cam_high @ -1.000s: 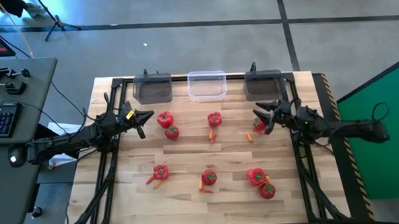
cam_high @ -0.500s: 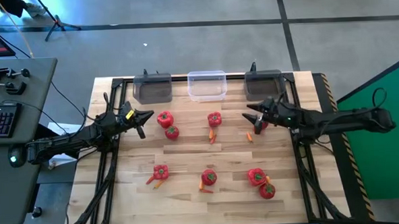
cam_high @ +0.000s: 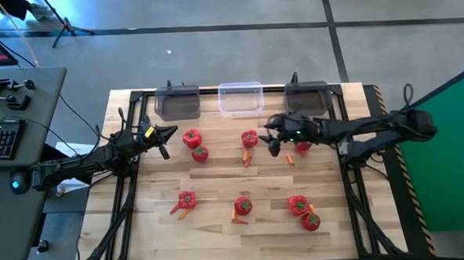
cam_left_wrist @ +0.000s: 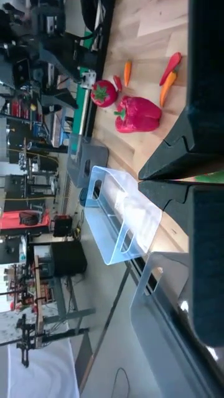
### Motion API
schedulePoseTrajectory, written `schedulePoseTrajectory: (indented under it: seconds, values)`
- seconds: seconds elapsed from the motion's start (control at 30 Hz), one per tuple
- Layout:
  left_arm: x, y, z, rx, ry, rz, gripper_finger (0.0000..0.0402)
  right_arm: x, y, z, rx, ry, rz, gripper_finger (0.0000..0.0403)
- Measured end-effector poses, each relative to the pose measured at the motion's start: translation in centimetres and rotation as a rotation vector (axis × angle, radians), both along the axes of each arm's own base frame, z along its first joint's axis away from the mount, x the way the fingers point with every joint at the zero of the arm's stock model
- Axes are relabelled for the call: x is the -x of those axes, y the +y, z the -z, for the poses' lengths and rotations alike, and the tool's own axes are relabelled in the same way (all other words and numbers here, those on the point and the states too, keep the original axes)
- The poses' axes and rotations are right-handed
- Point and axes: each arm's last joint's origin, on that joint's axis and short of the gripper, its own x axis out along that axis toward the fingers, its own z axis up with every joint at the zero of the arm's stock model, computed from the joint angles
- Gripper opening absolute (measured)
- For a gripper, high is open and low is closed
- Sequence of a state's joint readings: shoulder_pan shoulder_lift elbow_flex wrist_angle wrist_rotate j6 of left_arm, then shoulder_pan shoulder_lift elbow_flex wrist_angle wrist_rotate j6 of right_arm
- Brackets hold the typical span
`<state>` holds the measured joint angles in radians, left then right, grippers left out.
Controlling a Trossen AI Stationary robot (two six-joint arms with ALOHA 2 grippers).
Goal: Sort produce into baskets
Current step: Put the red bell pepper into the transparent bin
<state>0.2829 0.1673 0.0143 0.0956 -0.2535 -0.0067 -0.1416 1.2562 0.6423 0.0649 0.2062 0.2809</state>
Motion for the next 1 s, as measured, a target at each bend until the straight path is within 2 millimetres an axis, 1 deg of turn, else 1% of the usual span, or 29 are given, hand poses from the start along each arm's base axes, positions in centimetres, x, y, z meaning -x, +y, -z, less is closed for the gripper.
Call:
schedulePoseTrajectory:
  seconds: [0.23,0.33,0.47,0.6,0.77,1.0]
  values:
    - [0.0,0.0,0.0,0.007,-0.004,-0.003,0.0,-3.7,-1.2,-0.4,0.041,0.091,-0.045,0.0243]
    - [0.0,0.1,0.0,0.007,-0.005,-0.028,0.0,-4.7,-2.0,-0.1,0.034,0.17,-0.036,0.0239]
    - [0.1,0.1,0.0,-0.017,0.012,-0.044,0.0,-6.0,-3.2,0.7,-0.011,0.272,-0.055,0.0221]
    - [0.1,0.1,0.0,-0.018,0.012,-0.048,0.0,-7.3,-4.1,1.2,-0.034,0.349,-0.118,0.0189]
    - [0.1,0.1,0.0,-0.018,0.014,-0.049,0.0,-8.5,-4.8,1.6,-0.054,0.423,-0.174,0.0134]
    - [0.1,0.1,0.2,-0.013,0.032,-0.049,0.0,-8.9,-4.9,1.8,-0.05,0.456,-0.197,0.0054]
